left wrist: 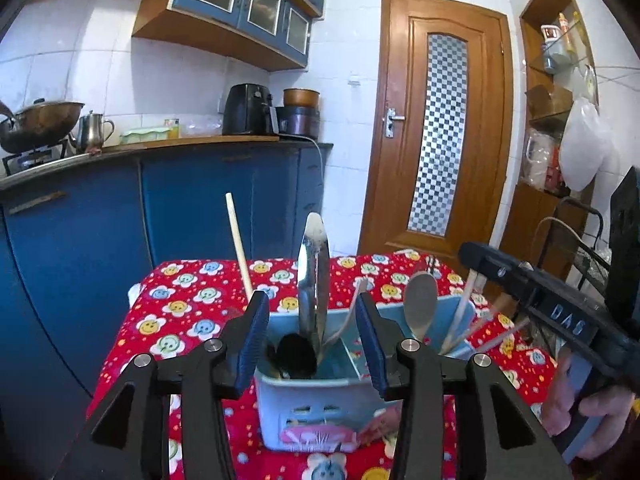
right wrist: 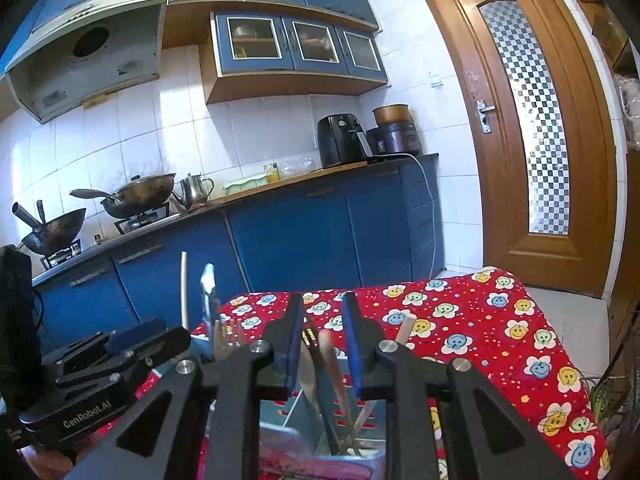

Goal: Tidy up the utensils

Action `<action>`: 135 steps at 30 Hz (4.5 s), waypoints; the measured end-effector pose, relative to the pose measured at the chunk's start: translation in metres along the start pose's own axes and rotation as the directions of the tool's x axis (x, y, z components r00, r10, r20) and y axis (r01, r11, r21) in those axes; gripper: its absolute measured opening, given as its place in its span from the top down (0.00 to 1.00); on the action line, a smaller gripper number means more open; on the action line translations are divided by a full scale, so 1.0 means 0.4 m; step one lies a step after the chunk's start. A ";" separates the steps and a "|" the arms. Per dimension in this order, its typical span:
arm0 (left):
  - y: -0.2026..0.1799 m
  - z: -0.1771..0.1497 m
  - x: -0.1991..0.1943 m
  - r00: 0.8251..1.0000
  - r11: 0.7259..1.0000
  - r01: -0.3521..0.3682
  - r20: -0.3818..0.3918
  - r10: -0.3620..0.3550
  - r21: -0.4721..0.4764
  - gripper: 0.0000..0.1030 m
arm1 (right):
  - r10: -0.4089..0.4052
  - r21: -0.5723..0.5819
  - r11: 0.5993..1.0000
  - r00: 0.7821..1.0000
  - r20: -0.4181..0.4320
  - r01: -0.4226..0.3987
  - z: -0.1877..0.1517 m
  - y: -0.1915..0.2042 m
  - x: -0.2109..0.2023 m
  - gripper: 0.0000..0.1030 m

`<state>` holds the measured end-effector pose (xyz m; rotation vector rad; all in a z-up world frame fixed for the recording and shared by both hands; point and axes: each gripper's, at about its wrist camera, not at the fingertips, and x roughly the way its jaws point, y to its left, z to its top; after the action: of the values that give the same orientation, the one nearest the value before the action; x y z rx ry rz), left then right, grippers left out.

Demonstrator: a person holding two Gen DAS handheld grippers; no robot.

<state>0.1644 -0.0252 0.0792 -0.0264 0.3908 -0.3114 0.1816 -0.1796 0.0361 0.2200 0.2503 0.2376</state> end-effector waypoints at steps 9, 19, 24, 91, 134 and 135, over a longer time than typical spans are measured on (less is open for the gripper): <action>-0.002 -0.011 -0.098 0.999 0.999 -0.032 -0.021 0.032 -0.005 0.44 | 0.018 0.001 1.000 1.000 -0.006 -0.018 0.007 0.049 -0.111 0.69; -0.012 -0.047 -0.219 0.997 0.996 -0.070 -0.021 0.069 -0.051 0.25 | 0.020 0.002 1.000 0.999 -0.036 -0.020 -0.035 0.106 -0.237 0.41; -0.025 -0.079 -0.236 0.995 0.994 -0.103 -0.019 0.103 -0.042 0.23 | -0.022 -0.019 1.000 0.999 -0.043 0.021 -0.079 0.113 -0.267 0.26; -0.013 -0.180 -0.116 0.967 0.969 -0.244 -0.084 0.240 -0.034 0.22 | -0.158 0.002 0.987 0.964 -0.215 0.163 -0.212 0.049 -0.168 0.17; -0.016 -0.172 -0.119 0.968 0.970 -0.241 -0.080 0.238 -0.032 0.22 | -0.160 0.000 0.987 0.964 -0.214 0.163 -0.213 0.050 -0.168 0.17; -0.017 -0.172 -0.119 0.968 0.970 -0.241 -0.080 0.238 -0.032 0.22 | -0.159 -0.001 0.987 0.964 -0.214 0.163 -0.212 0.050 -0.168 0.17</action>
<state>0.0947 -0.0148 0.0335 -0.0078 0.4710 -0.0652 0.0916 -0.1623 -0.0248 0.1898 0.4822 0.0970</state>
